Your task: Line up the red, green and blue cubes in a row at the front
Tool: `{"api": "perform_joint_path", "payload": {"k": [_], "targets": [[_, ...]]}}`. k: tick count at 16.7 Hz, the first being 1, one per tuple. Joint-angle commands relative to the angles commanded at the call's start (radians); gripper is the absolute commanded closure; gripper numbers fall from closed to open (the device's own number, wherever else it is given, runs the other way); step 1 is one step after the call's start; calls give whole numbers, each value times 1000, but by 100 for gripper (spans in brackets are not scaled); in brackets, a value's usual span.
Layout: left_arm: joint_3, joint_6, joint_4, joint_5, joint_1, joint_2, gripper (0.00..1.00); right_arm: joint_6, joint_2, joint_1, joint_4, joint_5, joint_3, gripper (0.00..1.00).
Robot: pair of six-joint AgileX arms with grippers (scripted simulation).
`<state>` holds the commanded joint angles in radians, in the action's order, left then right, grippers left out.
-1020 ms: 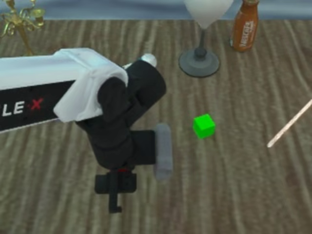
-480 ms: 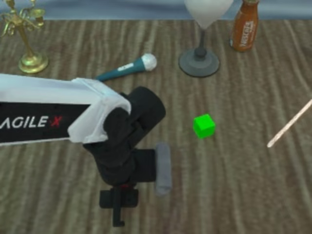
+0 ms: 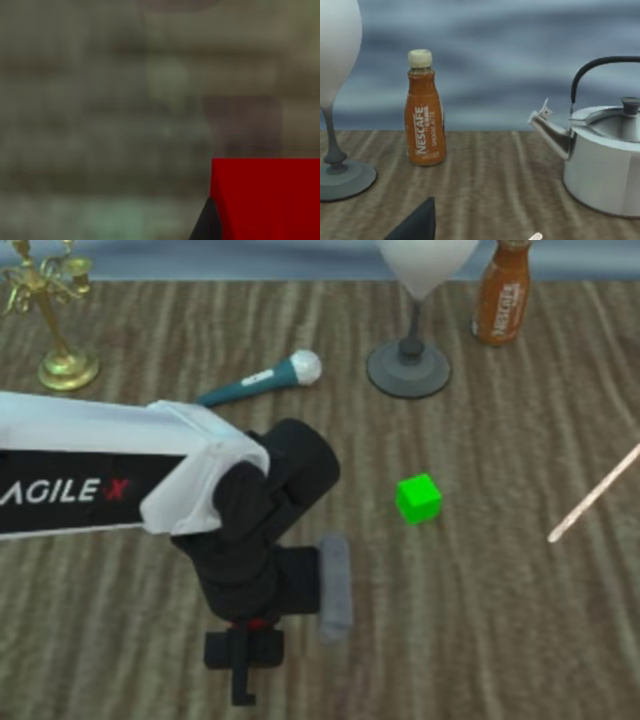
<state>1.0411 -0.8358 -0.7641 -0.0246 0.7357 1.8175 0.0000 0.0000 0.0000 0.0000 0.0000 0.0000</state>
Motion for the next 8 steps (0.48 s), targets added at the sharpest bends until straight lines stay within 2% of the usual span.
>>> {"api": "perform_joint_path", "payload": {"k": [6, 8], "targets": [[0, 0, 0, 0, 0, 0, 2, 0, 0, 0, 0, 0, 0, 0], [0, 0, 0, 0, 0, 0, 0, 0, 0, 0, 0, 0, 0, 0]]}}
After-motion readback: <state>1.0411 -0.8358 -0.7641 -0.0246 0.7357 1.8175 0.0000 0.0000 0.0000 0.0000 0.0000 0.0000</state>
